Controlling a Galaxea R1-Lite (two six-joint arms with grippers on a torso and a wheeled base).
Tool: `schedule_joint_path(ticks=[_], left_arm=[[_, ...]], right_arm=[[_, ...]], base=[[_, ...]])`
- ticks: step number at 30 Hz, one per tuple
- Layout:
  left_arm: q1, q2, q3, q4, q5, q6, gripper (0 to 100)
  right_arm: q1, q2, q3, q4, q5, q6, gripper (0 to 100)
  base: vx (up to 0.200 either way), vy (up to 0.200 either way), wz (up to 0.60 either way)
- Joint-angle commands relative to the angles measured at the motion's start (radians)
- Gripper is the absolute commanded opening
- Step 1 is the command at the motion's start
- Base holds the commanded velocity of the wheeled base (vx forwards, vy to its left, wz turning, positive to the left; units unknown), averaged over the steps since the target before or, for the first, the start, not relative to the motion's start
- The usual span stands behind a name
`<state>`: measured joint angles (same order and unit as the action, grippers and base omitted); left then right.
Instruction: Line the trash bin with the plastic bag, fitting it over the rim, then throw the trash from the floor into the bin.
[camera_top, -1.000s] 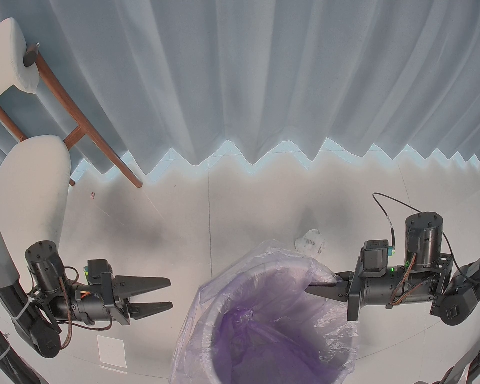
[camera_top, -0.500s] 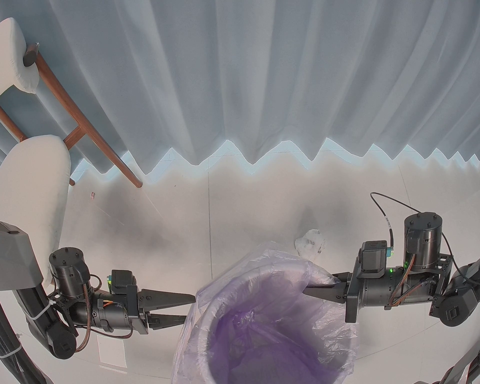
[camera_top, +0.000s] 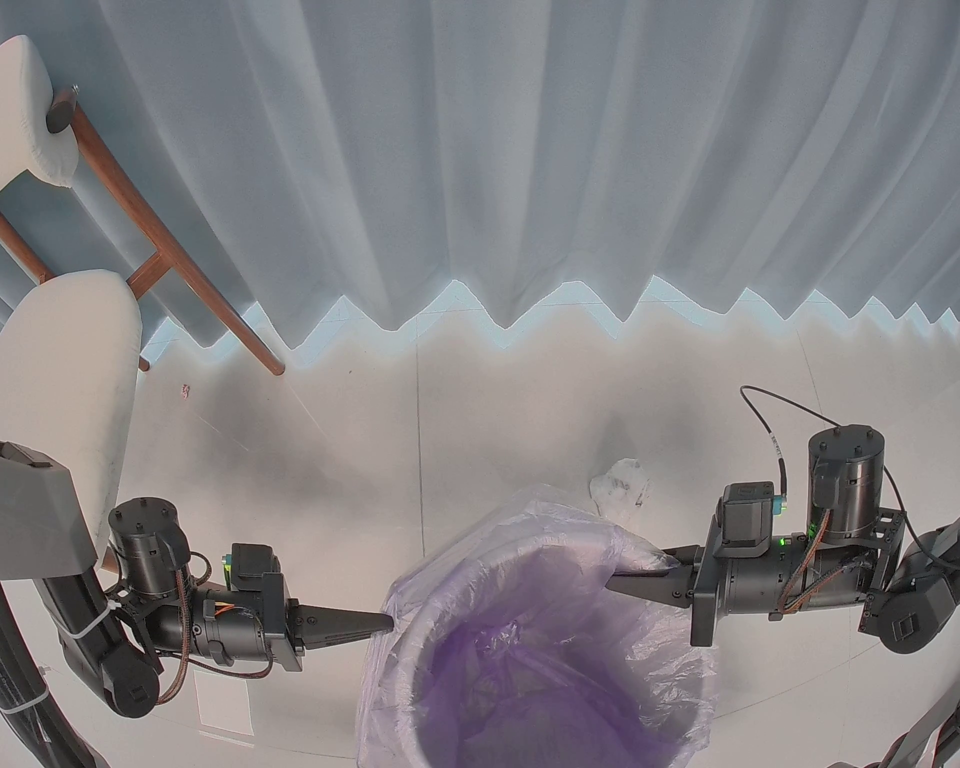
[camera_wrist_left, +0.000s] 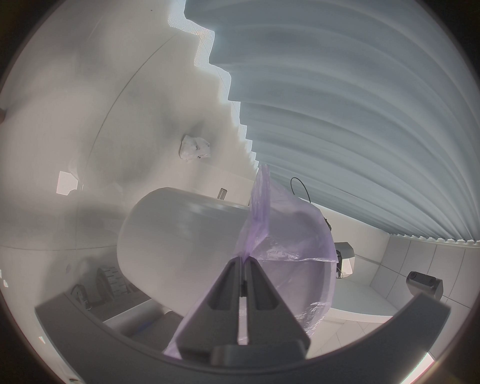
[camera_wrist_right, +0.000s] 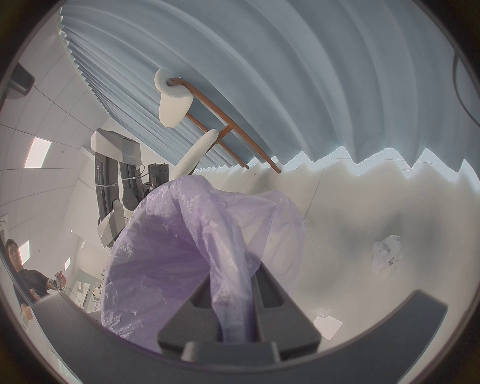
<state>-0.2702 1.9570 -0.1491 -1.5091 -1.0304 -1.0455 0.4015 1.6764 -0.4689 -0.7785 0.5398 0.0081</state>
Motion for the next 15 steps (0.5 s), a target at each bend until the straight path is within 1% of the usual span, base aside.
schedule_joint_path(ticks=[1, 5, 10, 15], left_arm=[[0.003, 0.008, -0.001, 0.000, 0.000, -0.001, 0], [0.016, 0.028, -0.001, 0.000, 0.000, 0.001, 0], [0.060, 0.056, -0.003, 0.000, 0.000, 0.001, 0], [0.088, 0.091, -0.001, 0.000, 0.000, 0.004, 0]], right_arm=[[0.000, -0.003, 0.001, -0.001, 0.000, 0.003, 0], [0.000, -0.017, 0.001, 0.001, 0.000, 0.020, 0], [0.000, -0.032, 0.001, -0.001, 0.002, 0.050, 0], [0.002, -0.032, 0.000, -0.002, 0.003, 0.061, 0]], base=[[0.000, 0.000, 0.00], [0.000, 0.000, 0.00], [0.000, 0.000, 0.00], [0.000, 0.000, 0.00]])
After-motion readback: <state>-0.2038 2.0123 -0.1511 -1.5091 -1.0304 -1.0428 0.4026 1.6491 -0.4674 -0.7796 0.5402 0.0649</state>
